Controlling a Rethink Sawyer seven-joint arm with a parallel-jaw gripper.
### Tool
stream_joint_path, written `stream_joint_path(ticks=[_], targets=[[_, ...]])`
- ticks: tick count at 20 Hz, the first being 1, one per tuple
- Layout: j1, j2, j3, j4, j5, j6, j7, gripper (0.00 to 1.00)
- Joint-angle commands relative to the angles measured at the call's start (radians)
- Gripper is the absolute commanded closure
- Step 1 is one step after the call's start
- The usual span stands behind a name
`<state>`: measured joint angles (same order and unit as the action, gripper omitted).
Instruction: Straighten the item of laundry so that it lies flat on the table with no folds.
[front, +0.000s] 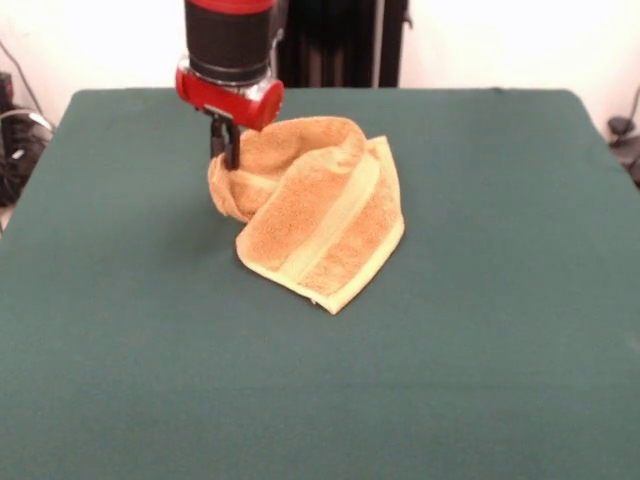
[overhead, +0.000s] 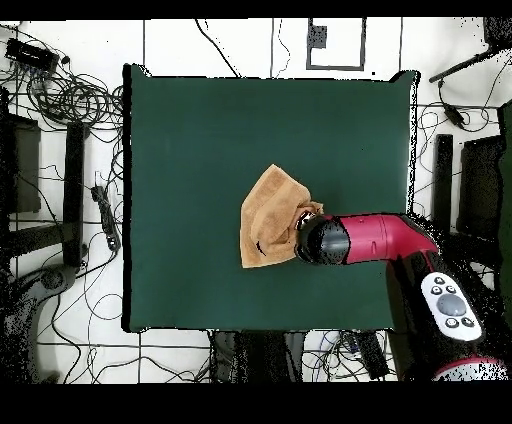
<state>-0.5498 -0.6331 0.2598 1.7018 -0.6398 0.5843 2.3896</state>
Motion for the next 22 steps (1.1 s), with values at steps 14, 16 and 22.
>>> stream_joint_path(ticks=[14, 16, 22], targets=[[0.013, -0.072, 0.095, 0.09, 0.038, 0.156, -0.189, 1.0], [0.016, -0.084, 0.093, 0.093, 0.041, 0.164, -0.188, 1.0], [0.019, -0.129, 0.1, 0.102, 0.063, 0.212, -0.206, 1.0]])
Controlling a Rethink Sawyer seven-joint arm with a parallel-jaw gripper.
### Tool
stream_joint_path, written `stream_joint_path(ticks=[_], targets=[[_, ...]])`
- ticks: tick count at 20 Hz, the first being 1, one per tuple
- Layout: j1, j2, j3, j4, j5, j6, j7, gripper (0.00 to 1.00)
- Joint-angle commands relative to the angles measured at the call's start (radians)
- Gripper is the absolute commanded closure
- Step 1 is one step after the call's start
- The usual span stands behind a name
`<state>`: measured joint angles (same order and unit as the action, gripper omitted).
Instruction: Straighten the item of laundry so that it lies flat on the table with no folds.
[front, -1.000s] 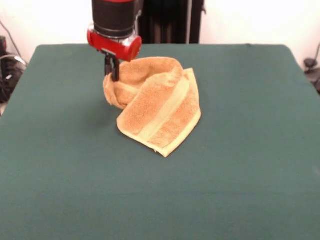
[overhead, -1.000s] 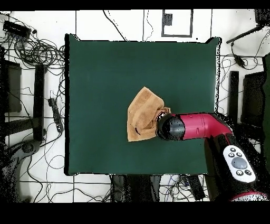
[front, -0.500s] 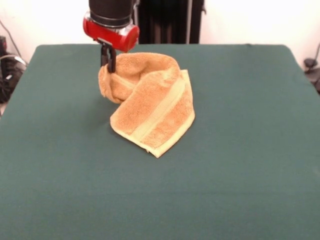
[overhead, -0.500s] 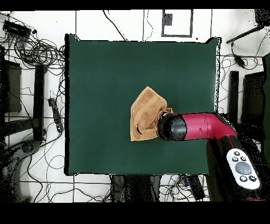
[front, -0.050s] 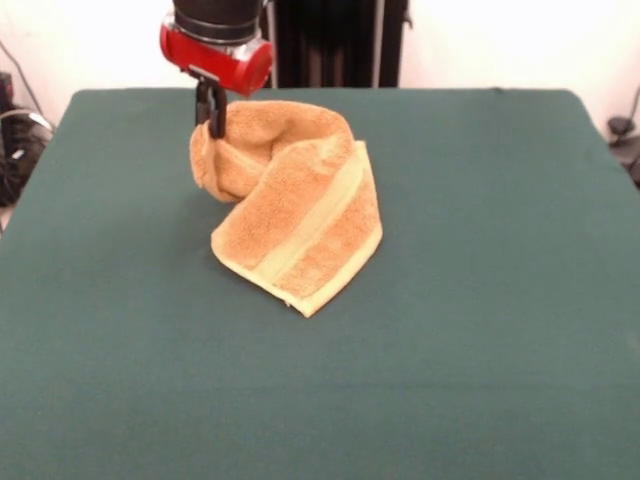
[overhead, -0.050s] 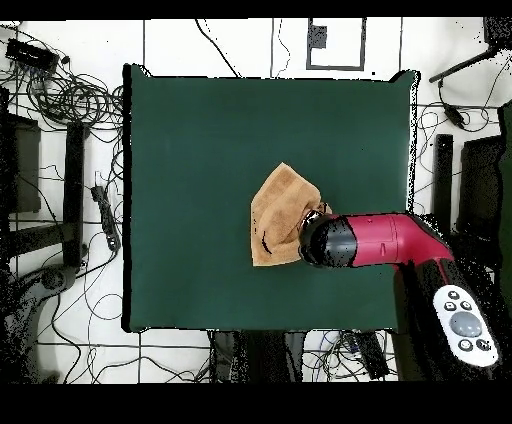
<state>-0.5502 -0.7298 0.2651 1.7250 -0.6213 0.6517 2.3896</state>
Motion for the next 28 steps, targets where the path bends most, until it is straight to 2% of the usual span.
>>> stream_joint_path(ticks=[1, 12, 28], targets=[[0.021, -0.042, 0.095, 0.079, 0.047, 0.154, -0.209, 1.0], [0.044, -0.095, 0.093, 0.093, 0.067, 0.213, -0.189, 1.0], [0.064, -0.096, 0.081, 0.087, 0.049, 0.219, -0.173, 1.0]])
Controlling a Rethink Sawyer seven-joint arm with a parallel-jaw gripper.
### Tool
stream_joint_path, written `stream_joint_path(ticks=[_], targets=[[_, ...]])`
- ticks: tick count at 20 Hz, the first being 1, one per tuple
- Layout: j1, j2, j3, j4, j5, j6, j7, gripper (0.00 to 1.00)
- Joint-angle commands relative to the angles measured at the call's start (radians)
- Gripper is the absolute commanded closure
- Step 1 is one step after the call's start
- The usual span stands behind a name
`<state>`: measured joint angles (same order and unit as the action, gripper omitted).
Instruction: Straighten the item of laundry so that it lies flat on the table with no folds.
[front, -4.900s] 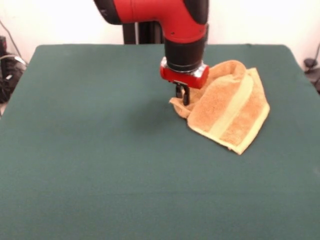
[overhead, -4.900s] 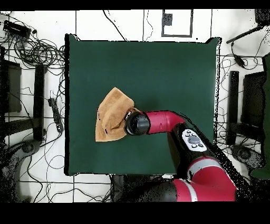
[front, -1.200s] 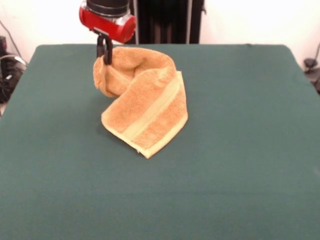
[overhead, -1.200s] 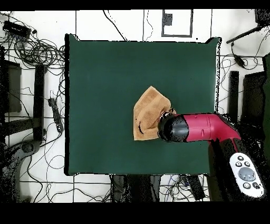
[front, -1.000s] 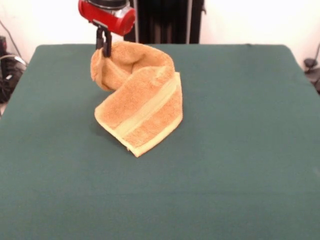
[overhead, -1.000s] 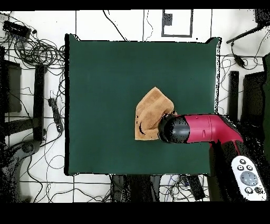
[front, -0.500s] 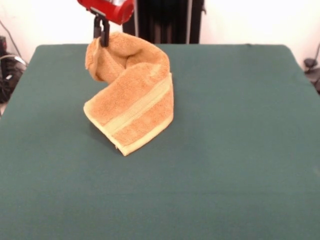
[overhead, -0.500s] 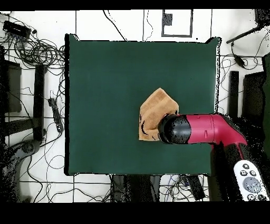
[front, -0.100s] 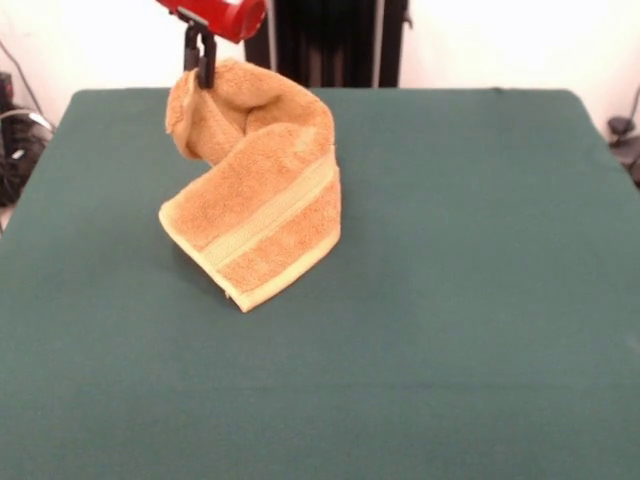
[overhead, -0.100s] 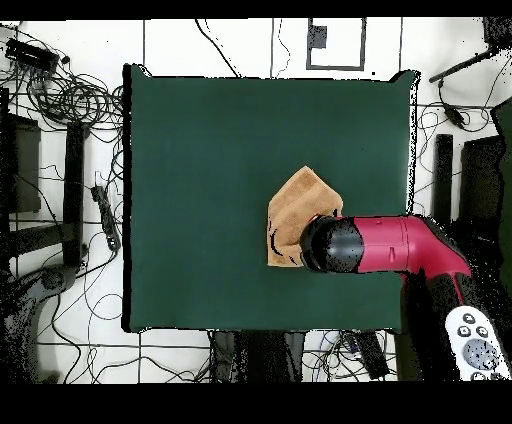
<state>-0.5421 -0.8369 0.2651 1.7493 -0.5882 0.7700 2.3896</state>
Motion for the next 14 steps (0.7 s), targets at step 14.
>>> stream_joint_path(ticks=[14], targets=[[0.065, -0.07, 0.088, 0.076, 0.058, 0.195, -0.203, 1.0]])
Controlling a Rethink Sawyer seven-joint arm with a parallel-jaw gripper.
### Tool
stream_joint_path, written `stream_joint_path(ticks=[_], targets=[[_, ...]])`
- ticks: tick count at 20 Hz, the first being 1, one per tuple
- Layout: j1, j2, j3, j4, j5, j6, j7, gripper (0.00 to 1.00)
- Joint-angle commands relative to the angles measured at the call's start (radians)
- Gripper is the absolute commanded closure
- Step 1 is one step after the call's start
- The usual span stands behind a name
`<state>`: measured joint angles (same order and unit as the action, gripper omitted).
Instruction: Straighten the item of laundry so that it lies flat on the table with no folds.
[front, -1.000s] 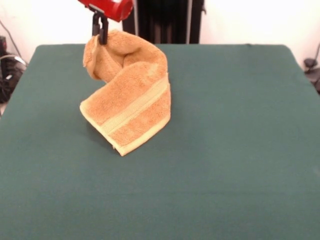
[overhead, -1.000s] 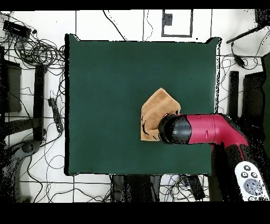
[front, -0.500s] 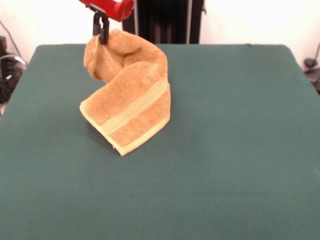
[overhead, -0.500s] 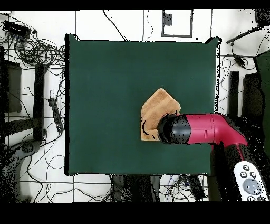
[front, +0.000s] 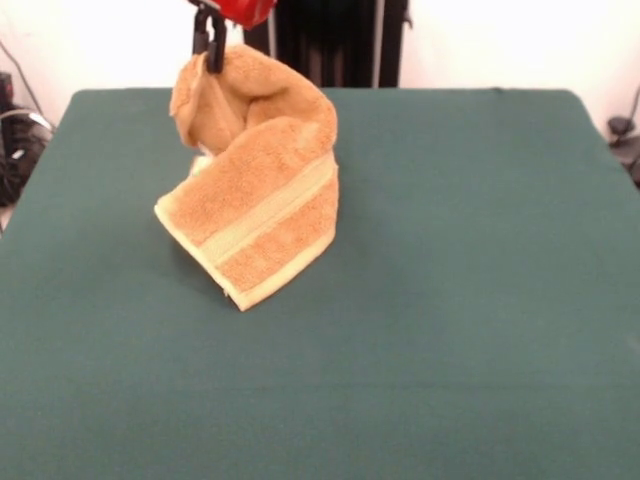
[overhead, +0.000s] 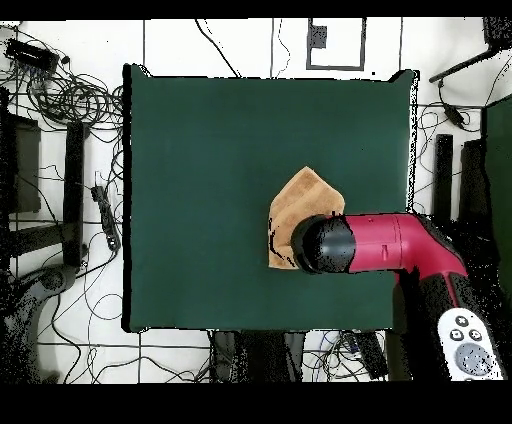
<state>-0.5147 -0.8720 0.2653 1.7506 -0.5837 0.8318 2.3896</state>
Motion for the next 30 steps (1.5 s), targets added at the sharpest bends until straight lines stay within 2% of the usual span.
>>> stream_joint_path(ticks=[1, 10, 12, 14, 16, 18, 21, 24, 30], targets=[[0.036, -0.036, 0.09, 0.075, 0.056, 0.135, -0.204, 1.0], [0.022, -0.053, 0.102, 0.069, 0.073, 0.169, -0.221, 1.0], [0.006, -0.017, 0.103, 0.112, 0.092, 0.062, -0.156, 1.0], [-0.007, 0.084, 0.085, 0.154, 0.081, -0.12, -0.054, 1.0], [-0.001, 0.193, 0.045, 0.152, 0.042, -0.261, 0.03, 1.0], [0.033, 0.256, -0.014, 0.127, 0.01, -0.289, 0.107, 1.0], [0.067, 0.317, -0.088, 0.128, 0.038, -0.352, 0.217, 1.0], [0.083, 0.375, -0.134, 0.137, 0.097, -0.42, 0.271, 1.0], [0.134, 0.428, -0.226, 0.183, 0.231, -0.519, 0.355, 1.0]])
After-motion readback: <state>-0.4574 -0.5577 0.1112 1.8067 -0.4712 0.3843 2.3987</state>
